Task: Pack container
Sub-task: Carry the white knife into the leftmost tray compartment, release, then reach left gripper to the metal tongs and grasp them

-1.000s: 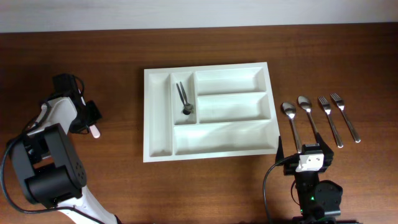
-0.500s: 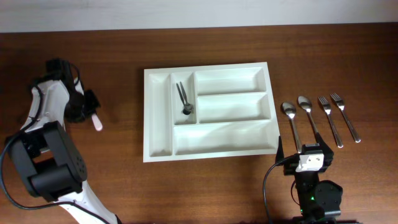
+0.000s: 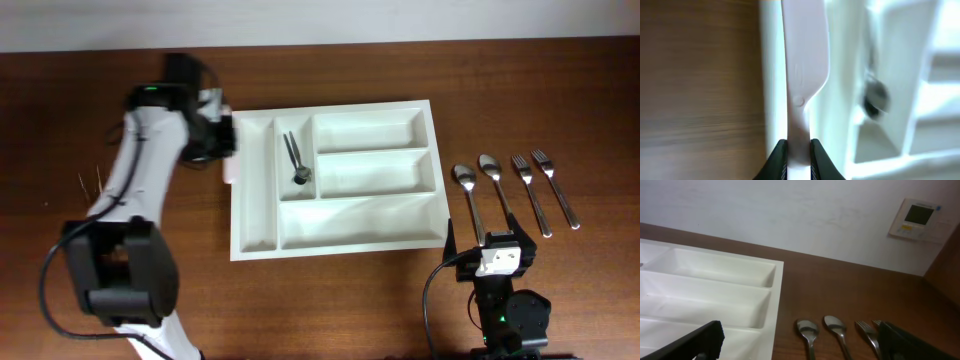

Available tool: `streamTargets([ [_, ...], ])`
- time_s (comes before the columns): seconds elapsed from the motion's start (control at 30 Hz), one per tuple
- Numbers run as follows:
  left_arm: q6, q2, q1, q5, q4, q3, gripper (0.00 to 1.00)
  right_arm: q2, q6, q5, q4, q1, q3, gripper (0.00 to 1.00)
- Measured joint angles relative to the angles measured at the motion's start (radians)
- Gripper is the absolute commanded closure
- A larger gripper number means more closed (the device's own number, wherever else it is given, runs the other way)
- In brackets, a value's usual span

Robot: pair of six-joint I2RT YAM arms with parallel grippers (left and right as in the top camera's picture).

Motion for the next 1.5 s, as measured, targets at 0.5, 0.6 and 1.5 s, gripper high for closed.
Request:
streamTargets([
  [0.5,-0.092,0.006,-0.182,-0.106,0.003,0.000,0.98,0.000,0.000,0.000,0.000,0.000,0.000,0.01],
  [0.6,-0.107,0.028,-0.182,-0.127,0.006,0.000,0.97,0.000,0.000,0.000,0.000,0.000,0.000,0.01],
  [1.5,-0.103,-0.123,0.064,-0.363,-0.264,0.095,0.55,0.000,0.000,0.000,0.000,0.000,0.000,0.01],
])
